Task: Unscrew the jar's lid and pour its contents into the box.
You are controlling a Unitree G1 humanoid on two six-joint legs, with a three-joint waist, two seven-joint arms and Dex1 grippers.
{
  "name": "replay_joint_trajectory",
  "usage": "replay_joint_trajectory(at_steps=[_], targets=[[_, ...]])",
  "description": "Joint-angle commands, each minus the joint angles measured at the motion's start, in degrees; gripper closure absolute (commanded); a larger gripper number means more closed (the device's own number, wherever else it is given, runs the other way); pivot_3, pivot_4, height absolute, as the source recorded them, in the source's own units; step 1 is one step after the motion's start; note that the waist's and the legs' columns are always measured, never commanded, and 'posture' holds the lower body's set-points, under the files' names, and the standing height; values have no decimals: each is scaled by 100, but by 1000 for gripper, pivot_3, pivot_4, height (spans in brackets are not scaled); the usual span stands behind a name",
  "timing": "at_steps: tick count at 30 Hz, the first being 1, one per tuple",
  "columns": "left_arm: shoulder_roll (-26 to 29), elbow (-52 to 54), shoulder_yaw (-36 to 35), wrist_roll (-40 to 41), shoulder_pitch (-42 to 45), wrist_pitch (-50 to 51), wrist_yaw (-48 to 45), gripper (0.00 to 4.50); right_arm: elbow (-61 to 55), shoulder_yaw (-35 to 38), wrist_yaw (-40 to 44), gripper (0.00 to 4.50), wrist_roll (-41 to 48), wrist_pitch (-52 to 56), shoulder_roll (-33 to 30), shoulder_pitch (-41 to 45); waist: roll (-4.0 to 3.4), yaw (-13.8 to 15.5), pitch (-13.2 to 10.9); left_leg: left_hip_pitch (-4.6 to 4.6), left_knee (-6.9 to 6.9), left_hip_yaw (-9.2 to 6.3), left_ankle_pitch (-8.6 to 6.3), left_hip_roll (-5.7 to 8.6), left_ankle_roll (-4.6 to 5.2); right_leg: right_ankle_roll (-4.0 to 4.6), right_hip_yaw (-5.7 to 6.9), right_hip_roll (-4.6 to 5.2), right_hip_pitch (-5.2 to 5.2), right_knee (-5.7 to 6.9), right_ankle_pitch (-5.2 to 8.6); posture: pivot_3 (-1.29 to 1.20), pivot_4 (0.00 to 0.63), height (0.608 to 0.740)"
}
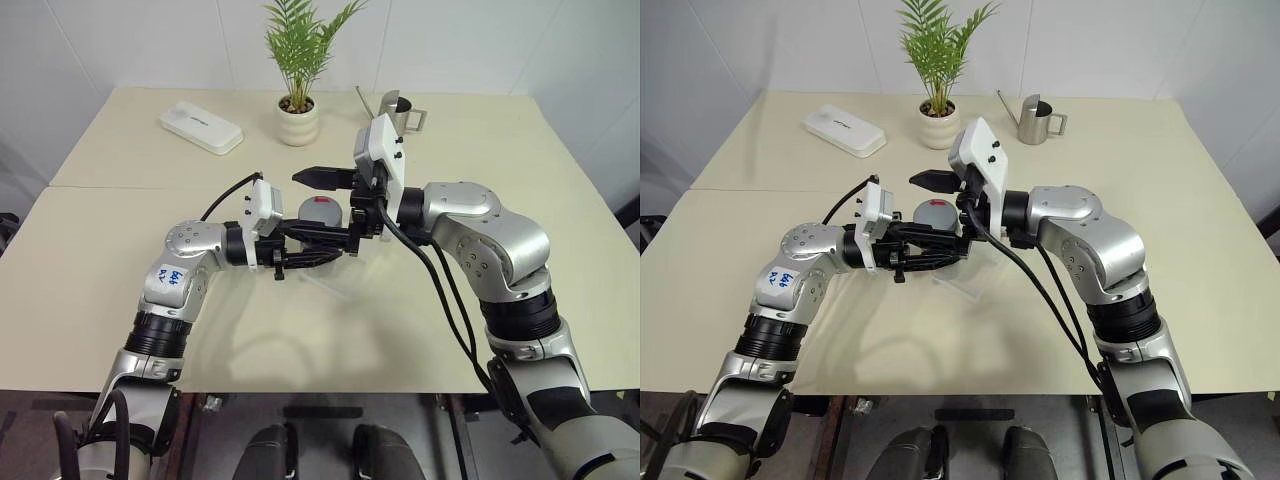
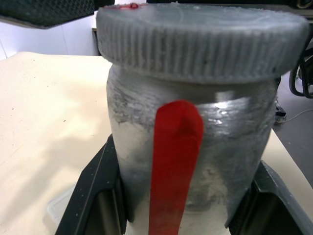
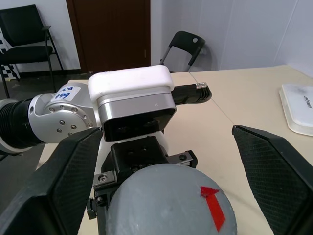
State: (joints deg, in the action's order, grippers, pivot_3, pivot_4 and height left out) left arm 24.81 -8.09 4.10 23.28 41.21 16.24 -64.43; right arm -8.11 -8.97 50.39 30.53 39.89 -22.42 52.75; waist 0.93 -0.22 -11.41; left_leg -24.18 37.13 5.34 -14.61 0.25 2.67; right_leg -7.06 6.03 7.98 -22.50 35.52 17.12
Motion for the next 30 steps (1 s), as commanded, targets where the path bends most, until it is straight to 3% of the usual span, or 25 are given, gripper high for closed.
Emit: replay_joint_trajectory(at_steps=[1, 15, 30], targets=[[23, 129, -61, 24, -16, -102, -23, 2526, 9, 211, 22, 36, -111, -141, -212, 29, 0, 5, 0, 0, 0, 1, 0, 0, 0, 0, 0, 0, 0, 0, 0, 0, 150, 740], [5, 2, -62, -1, 70, -174, -32, 2526, 99, 551, 298, 36, -49, -305, -826, -159, 0, 5, 0, 0, 1, 1, 0, 0, 0, 0, 0, 1, 0, -1, 0, 0, 150, 740], [28, 4, -97, 34, 50, -254, -230, 2526, -331, 695, 911, 36, 778, -41, -849, -314, 0, 10, 0, 0, 4, 2, 0, 0, 1, 0, 1, 2, 2, -2, 0, 0, 150, 740]])
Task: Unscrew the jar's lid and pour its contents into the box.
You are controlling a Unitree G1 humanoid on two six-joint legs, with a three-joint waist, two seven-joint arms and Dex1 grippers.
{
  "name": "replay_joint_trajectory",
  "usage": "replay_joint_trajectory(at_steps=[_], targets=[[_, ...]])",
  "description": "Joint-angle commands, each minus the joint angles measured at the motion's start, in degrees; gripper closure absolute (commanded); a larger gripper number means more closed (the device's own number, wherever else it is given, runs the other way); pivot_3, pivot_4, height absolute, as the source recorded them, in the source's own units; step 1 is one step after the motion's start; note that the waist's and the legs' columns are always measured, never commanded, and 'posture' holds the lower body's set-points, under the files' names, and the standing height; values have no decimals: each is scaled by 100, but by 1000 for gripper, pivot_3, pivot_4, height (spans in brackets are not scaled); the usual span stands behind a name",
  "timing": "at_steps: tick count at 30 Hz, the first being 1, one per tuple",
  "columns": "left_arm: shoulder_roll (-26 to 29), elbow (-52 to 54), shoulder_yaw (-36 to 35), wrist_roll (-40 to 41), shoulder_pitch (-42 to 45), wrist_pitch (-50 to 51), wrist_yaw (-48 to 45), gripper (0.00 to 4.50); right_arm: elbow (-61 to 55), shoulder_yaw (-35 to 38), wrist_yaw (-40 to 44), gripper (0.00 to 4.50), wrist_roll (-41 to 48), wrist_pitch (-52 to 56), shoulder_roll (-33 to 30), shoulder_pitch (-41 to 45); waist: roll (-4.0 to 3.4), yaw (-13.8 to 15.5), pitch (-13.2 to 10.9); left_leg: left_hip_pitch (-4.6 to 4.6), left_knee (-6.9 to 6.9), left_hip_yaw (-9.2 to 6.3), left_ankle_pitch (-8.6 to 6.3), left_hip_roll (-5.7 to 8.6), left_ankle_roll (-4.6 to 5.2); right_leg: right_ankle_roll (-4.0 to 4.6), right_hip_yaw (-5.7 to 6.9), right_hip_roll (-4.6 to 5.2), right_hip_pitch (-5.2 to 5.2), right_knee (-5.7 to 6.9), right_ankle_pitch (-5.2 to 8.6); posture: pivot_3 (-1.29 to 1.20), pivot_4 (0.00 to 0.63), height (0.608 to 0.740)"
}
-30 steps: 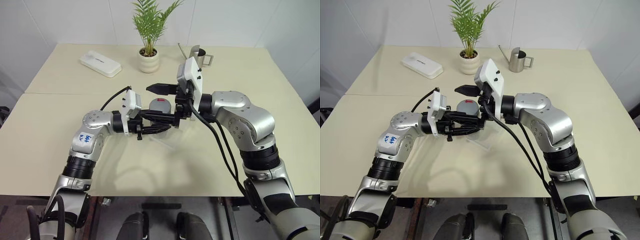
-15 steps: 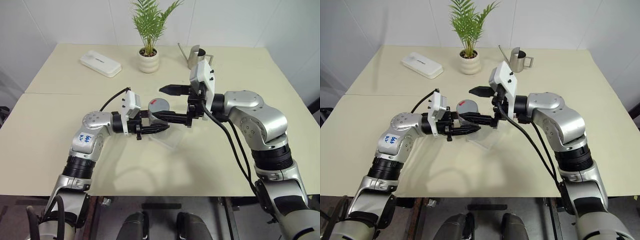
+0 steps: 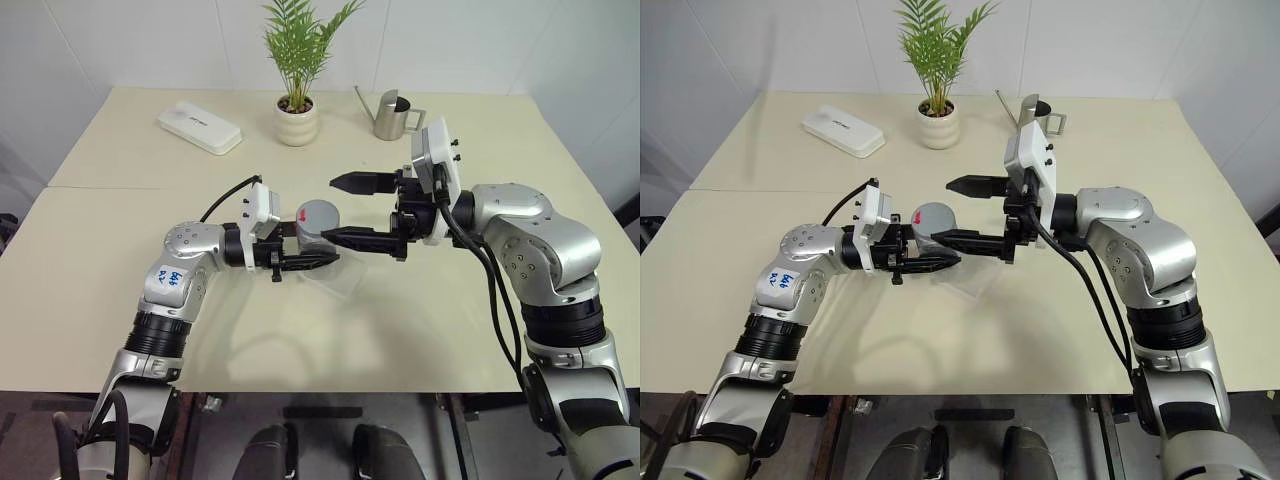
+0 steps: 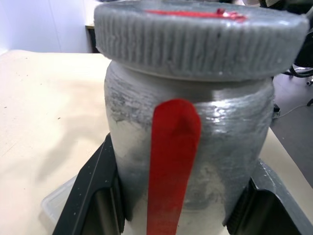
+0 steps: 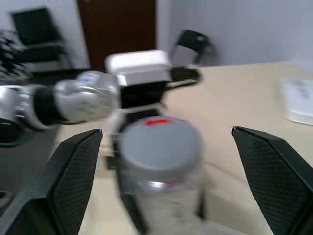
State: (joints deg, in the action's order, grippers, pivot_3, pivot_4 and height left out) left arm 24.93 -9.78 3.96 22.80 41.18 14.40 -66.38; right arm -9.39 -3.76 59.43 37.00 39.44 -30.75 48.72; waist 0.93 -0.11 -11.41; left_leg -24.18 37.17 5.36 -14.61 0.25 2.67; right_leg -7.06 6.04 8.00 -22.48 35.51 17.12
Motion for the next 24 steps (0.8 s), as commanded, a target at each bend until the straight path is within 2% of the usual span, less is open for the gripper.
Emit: replay_joint_trajectory(at_steps=[1, 11, 21, 24], targets=[[16, 172, -85, 82, 53, -68, -30, 2526, -160, 141, -24, 36, 82, -10, -11, 128, 0, 0, 0, 0, 0, 0, 0, 0, 0, 0, 0, 0, 0, 1, 0, 0, 150, 740], [-5, 179, -85, 68, 50, -76, 21, 2526, 333, -345, -271, 36, -475, -50, 398, 592, 0, -13, 0, 0, -3, 0, 0, -1, -1, 0, 0, -1, -2, 1, 0, 0, 150, 740], [-25, 209, -92, 78, 72, -49, 79, 2526, 400, -406, -155, 36, -507, -48, 496, 595, 0, -7, 0, -1, -1, 0, -3, 2, 4, 0, 3, 2, -2, 1, 0, 0, 150, 740], [-3, 234, -91, 86, 40, -36, 74, 2526, 353, -355, -173, 631, -477, -78, 547, 556, 0, -9, 0, -1, 0, 1, -3, 2, 4, 0, 3, 2, -2, 1, 0, 0, 150, 740]])
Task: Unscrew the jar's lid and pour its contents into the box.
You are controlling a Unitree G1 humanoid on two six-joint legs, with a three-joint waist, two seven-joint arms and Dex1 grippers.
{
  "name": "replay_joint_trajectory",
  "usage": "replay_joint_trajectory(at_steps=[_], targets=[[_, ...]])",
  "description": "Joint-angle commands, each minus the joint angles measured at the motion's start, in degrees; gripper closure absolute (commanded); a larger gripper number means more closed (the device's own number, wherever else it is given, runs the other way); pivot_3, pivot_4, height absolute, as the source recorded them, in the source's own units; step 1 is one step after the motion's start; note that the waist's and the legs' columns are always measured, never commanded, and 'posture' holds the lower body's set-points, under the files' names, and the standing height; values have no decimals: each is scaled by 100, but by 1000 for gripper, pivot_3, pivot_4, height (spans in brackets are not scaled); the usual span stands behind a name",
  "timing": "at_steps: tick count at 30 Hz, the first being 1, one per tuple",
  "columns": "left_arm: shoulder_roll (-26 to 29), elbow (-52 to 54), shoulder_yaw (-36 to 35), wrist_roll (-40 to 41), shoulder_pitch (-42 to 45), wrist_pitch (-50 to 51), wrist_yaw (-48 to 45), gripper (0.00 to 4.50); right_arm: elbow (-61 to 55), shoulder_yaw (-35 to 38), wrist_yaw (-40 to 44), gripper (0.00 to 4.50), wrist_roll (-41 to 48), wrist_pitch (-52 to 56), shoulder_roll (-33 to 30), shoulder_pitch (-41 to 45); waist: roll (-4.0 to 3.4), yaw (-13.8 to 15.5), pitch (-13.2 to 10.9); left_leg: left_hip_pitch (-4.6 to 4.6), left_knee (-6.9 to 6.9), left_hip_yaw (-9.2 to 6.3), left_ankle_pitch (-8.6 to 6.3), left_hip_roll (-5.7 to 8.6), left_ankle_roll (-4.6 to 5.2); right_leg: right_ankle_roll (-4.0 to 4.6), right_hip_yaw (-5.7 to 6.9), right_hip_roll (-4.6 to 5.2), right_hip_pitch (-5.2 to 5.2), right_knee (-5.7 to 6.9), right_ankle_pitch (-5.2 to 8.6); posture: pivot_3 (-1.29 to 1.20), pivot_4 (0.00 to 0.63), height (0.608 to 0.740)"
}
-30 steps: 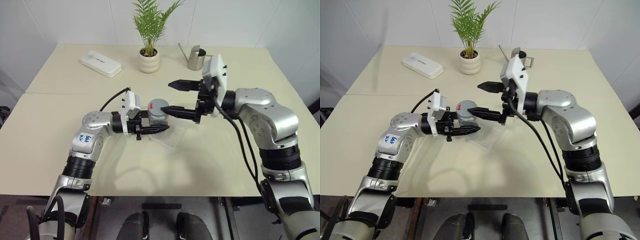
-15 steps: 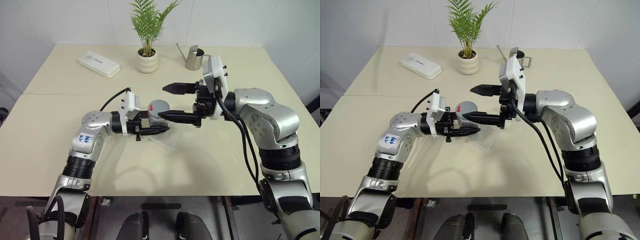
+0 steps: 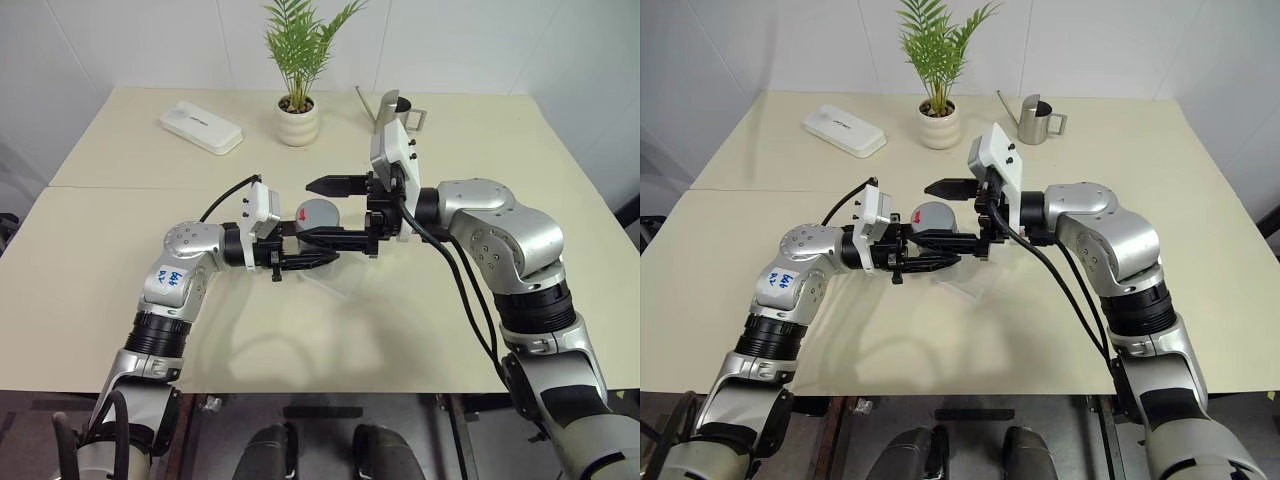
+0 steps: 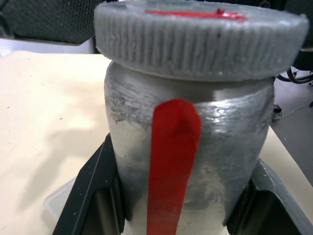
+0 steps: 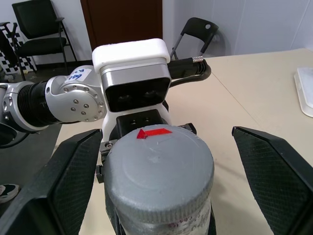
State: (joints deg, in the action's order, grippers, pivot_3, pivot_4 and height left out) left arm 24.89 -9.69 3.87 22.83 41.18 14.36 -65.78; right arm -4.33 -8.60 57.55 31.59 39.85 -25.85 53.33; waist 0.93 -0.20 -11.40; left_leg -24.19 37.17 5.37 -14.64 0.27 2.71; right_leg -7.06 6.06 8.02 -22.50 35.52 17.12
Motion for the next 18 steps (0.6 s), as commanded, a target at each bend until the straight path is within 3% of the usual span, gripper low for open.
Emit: replay_joint_trajectory(at_steps=[1, 4, 7, 12, 15, 18], targets=[[7, 226, -83, 84, 38, -30, 11, 2526, -174, 141, 12, 949, 73, -116, 66, 84, 0, -1, 0, 0, 0, 0, 0, 0, 0, 0, 0, 0, 0, 0, 0, 0, 150, 740], [14, 225, -91, 88, 44, -20, 13, 2526, -246, 169, 27, 1915, 83, -126, 69, 31, 0, -1, 0, 0, 0, 0, 0, 0, 0, 0, 0, 0, 0, 0, 0, 0, 150, 740], [11, 217, -89, 82, 48, -21, 10, 2526, -270, 412, -135, 1941, 314, -20, 213, 9, 0, -1, 0, 0, -1, 0, 0, 0, 0, 0, 0, 0, 0, 0, 0, 0, 150, 740], [62, 242, -99, 86, -13, -18, -9, 2526, -316, 1389, -734, 1941, 1459, 697, 532, 113, 0, 11, 0, 0, -2, -1, 0, 0, 0, 0, 1, 2, 0, 0, 0, 0, 150, 740], [109, 274, -121, 100, -80, 0, -8, 2526, -423, 1644, -852, 1941, 1623, 919, 236, -29, 0, 12, 0, 0, -1, -7, -1, 1, 1, 0, 4, 5, 3, 1, 0, 0, 150, 740], [132, 331, -155, 145, -155, 30, 17, 2526, -595, 1761, -921, 1941, 1200, 644, -293, -564, 1, 26, 0, 0, -4, -6, -2, 2, 2, 0, 4, 6, 2, -2, 0, 0, 150, 740]])
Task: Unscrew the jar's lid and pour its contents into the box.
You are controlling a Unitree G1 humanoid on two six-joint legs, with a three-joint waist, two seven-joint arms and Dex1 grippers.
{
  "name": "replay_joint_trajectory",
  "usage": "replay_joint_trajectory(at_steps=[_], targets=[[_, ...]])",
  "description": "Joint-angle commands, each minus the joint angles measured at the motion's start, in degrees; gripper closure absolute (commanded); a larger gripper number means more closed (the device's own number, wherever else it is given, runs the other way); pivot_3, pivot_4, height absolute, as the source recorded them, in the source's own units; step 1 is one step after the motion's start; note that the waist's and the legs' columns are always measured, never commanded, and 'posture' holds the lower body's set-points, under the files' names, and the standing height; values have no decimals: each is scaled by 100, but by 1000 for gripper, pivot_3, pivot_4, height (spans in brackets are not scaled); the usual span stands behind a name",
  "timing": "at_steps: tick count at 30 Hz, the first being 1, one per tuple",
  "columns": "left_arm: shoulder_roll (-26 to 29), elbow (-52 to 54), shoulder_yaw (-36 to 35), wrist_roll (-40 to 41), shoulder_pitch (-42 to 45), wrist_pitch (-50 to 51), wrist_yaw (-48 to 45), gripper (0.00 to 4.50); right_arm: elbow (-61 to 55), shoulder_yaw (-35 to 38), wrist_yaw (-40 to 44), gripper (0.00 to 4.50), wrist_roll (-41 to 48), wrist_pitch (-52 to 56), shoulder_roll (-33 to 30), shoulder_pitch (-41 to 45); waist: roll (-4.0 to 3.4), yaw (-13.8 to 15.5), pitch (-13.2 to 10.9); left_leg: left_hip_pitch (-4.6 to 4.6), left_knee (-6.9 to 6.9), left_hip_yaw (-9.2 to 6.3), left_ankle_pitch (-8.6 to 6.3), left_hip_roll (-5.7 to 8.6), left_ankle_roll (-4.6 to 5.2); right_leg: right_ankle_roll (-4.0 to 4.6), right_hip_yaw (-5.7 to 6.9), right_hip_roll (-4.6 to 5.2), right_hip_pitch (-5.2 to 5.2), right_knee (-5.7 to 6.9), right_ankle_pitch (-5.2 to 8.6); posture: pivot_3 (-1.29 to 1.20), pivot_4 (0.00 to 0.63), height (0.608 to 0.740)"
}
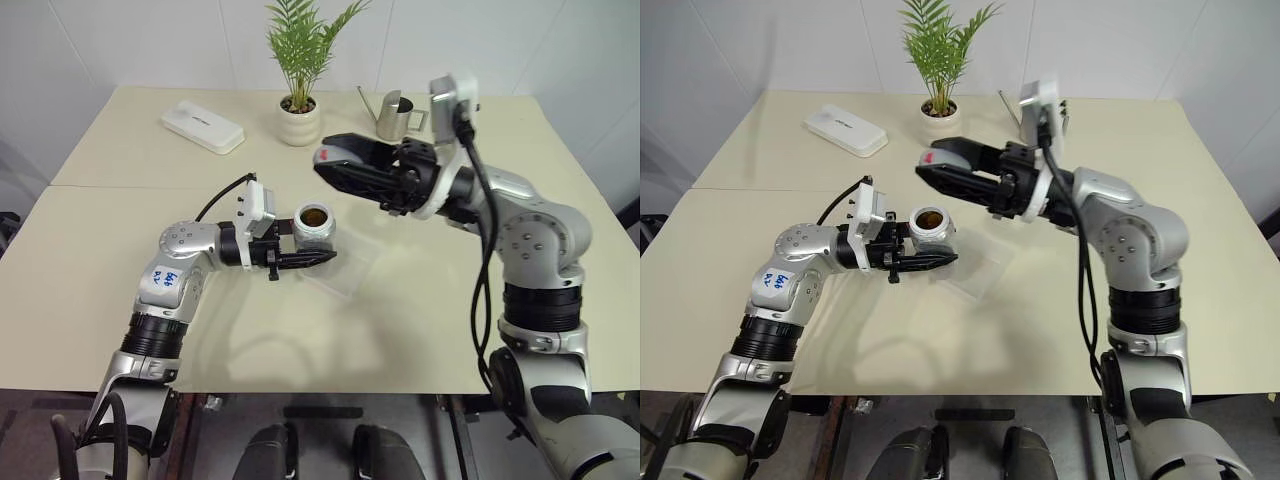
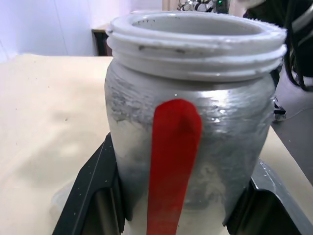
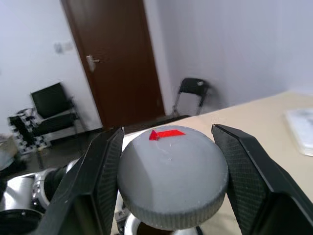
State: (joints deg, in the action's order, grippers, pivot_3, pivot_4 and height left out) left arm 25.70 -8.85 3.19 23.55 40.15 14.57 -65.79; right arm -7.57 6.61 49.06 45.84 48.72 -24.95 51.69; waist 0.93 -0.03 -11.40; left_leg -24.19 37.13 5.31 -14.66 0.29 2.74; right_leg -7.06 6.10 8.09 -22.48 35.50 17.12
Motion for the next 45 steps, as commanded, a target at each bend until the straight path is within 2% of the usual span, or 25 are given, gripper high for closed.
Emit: replay_joint_trajectory(at_steps=[1, 5, 7, 11, 16, 21, 24, 27, 35, 40, 43, 45], targets=[[50, 259, -103, 88, -71, 17, 30, 2526, -264, 266, -3, 1941, -576, -605, -660, -770, 1, 20, 0, 0, -2, 0, -1, 0, 1, 0, 1, 1, 0, -2, 0, 0, 150, 740], [34, 260, -165, 137, -85, 58, 66, 2526, 72, 639, 125, 1941, -1257, -1714, -1224, -1995, 3, 50, 1, -2, -2, 19, -9, 6, 12, -5, 0, 4, 1, -11, -2, 0, 150, 740], [5, 204, -237, 193, -44, 117, 118, 2526, 401, 952, 126, 1941, -1367, -2120, -1270, -2513, 3, 60, 1, -2, -1, 24, -9, 5, 13, -9, 0, 3, 2, -19, -4, 0, 150, 740], [-38, 83, -272, 233, 62, 157, 143, 2526, 1160, 1009, 173, 1941, -2029, -3461, -1220, -3257, 3, 12, 1, 5, 5, 30, -7, 2, 14, -11, -2, -1, 8, -15, -6, 0, 150, 740], [-110, 11, -263, 237, 167, 204, 149, 2526, 1919, 990, -34, 1941, -2353, -4265, -883, -3639, 3, -17, 1, 15, 6, 29, 1, 0, 10, -10, -9, -1, 9, 1, -7, 0, 150, 740], [-155, -73, -275, 212, 266, 229, 159, 2526, 2354, 1249, -407, 1941, -2293, -4468, -680, -3631, 2, -6, 1, 14, 7, 24, 5, 0, 9, -6, -8, 2, 9, 1, -11, 0, 150, 740], [-151, -140, -292, 213, 313, 237, 134, 2526, 2171, 1352, -415, 921, -2156, -4391, -741, -3698, 2, 2, 2, 13, 6, 21, 5, 0, 8, -6, -7, 1, 9, -2, -11, 0, 150, 740], [-110, -210, -333, 259, 395, 169, -27, 2526, 1397, 1435, -246, 31, -1814, -3877, -1032, -3728, 0, 2, 1, 12, 5, 21, 5, 0, 8, -6, -6, 2, 10, -5, -11, 0, 150, 740], [20, -966, -275, -146, 877, -429, -67, 2526, -712, 843, 466, 31, -924, -2067, -2170, -3491, 0, 4, 1, 10, 6, 14, 3, -2, 8, -4, -2, 23, 10, -9, -12, 0, 150, 740], [6, -1481, -89, -621, 1274, -566, 219, 2526, -1215, 310, 332, 31, -1016, -1787, -2101, -3114, 1, 38, 1, 6, 7, 13, 3, 0, 8, -4, 5, 26, 10, -12, -14, 0, 150, 740], [26, -1857, 100, -1218, 1447, -1076, 574, 2526, -1326, 100, 231, 31, -1038, -1791, -1913, -3028, 1, 108, 1, 4, 7, 16, 0, 4, 13, -6, 7, 11, 9, -17, -14, 0, 150, 740], [-23, -1956, 96, -1313, 1499, -1219, 690, 2526, -1274, 76, 221, 31, -1108, -1837, -1883, -3090, 2, 153, 1, 0, 8, 20, -1, 5, 17, -9, 7, 8, 8, -22, -16, 0, 150, 740]])
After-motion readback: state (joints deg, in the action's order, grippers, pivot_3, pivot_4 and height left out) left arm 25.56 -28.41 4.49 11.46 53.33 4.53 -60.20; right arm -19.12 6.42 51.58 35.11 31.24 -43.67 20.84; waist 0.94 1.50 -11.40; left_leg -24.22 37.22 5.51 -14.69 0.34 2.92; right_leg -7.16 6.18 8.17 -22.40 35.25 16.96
